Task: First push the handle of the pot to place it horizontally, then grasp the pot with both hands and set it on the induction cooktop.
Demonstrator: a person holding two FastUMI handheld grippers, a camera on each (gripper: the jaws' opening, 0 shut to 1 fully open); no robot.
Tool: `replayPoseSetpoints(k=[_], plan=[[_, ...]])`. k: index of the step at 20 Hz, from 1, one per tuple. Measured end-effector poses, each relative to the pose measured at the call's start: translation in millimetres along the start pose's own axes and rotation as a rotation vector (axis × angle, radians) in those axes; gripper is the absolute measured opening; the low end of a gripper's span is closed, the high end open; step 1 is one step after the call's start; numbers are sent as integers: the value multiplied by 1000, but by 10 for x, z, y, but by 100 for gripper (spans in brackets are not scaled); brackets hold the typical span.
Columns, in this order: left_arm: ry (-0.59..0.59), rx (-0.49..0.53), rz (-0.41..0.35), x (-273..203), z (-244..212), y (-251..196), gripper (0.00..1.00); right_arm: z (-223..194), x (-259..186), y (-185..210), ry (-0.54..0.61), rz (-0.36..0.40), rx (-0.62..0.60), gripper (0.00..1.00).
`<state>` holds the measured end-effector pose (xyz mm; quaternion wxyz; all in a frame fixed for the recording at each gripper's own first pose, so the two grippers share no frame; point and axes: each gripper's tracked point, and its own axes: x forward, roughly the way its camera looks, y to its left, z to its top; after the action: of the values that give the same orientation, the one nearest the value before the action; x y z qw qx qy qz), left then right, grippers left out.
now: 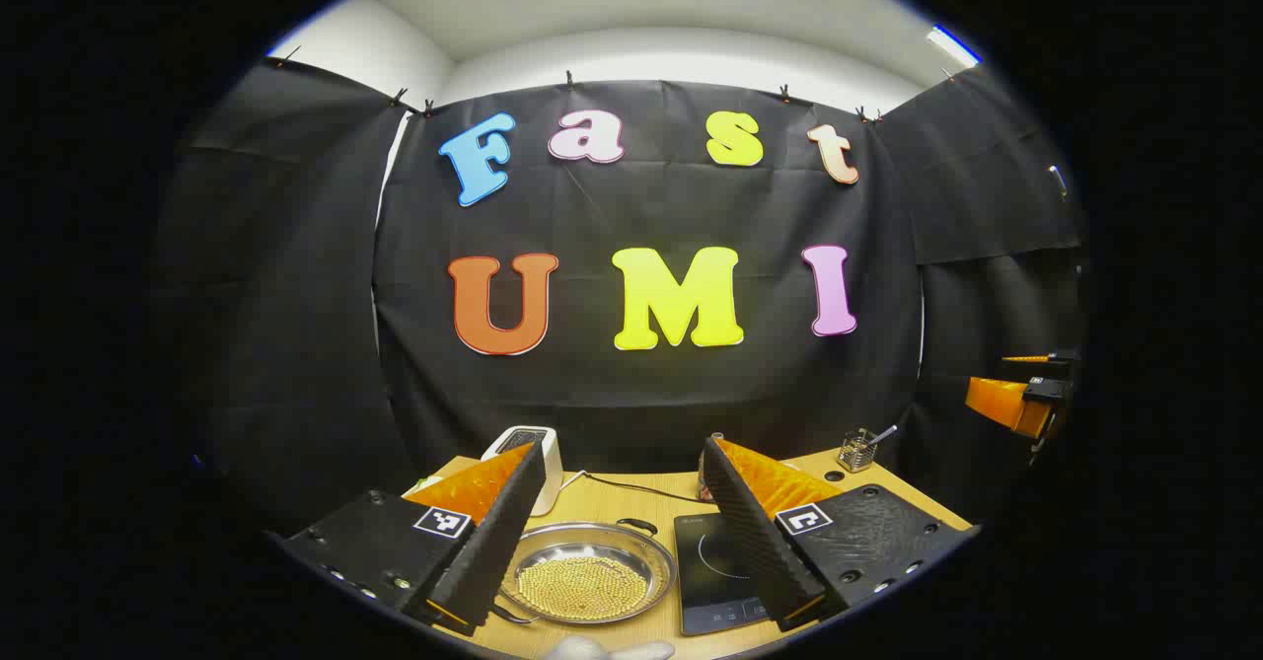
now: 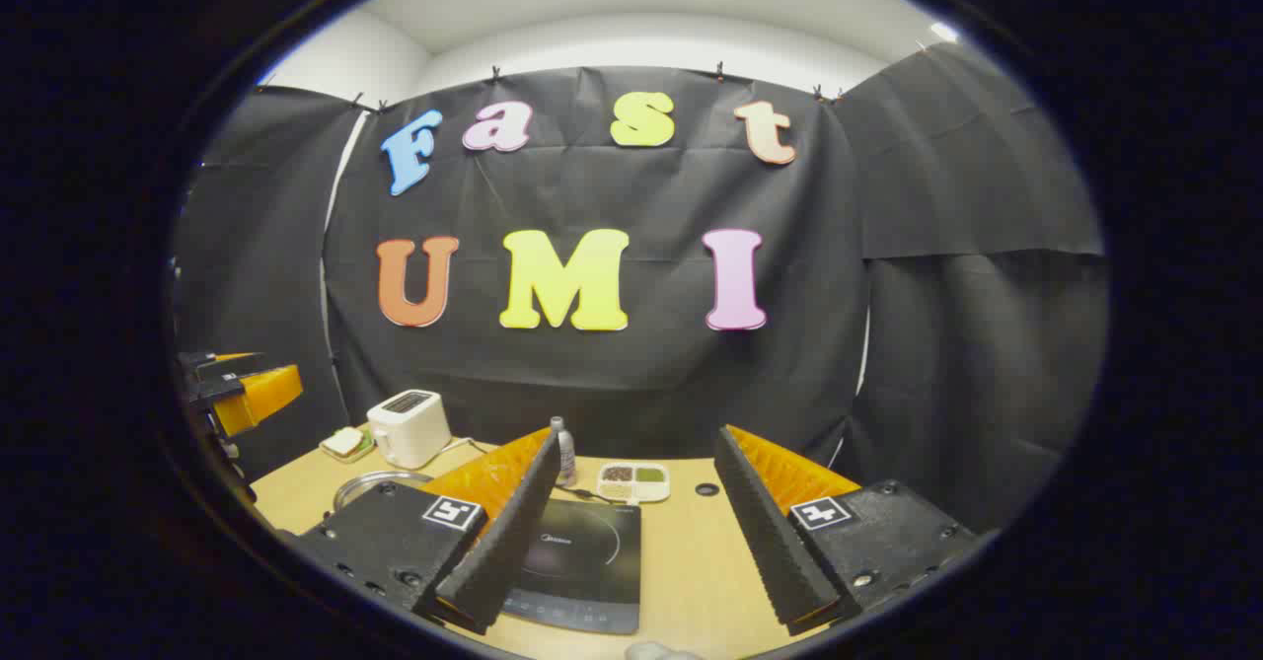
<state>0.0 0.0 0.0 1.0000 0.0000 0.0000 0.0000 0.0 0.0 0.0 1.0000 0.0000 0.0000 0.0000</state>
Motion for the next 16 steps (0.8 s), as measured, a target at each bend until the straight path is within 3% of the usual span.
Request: replayPoseSetpoints(k=[13,16], plan=[[24,9,17,8,-125,114,96,-86,-9,28,26,0,-12,97],[54,5,-20,-7,-205,47,93,-96,-14,56,28,13,-8,97]])
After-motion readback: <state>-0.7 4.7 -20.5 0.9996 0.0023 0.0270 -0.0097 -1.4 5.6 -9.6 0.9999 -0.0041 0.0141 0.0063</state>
